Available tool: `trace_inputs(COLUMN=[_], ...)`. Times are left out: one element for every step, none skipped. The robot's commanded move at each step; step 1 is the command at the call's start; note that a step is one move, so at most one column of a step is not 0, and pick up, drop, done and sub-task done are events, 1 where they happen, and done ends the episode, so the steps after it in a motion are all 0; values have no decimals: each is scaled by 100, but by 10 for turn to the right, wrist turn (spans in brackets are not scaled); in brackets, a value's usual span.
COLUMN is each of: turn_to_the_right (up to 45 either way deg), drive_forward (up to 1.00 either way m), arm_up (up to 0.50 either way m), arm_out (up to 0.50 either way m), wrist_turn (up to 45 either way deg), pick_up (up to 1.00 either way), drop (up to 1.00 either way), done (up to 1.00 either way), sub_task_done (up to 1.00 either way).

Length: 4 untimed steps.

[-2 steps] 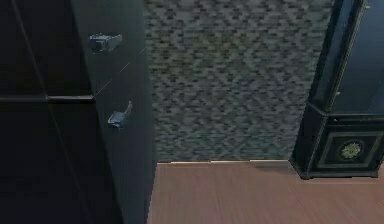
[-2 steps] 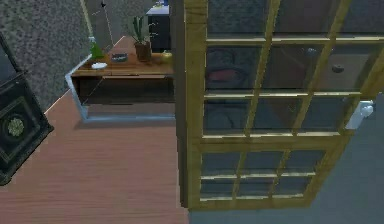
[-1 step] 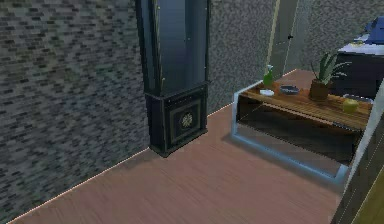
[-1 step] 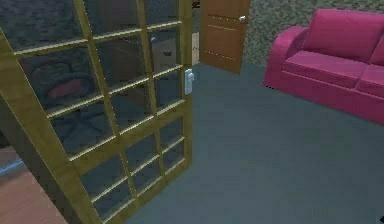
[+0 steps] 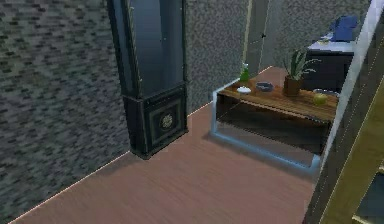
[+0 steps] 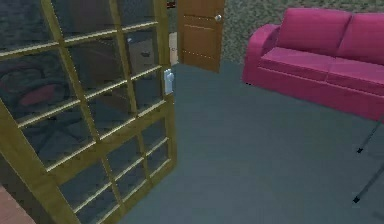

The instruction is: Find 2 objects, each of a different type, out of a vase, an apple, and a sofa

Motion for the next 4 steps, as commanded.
trace_inputs(turn_to_the_right=[0, 390, 0, 150], drive_forward=[75, 0, 65, 0], arm_up=[0, 0, 0, 0], arm_out=[0, 0, 0, 0], wrist_turn=[0, 0, 0, 0], pick_up=[0, 0, 0, 0], drop=[0, 0, 0, 0], done=[0, 0, 0, 0], sub_task_done=[0, 0, 0, 0])
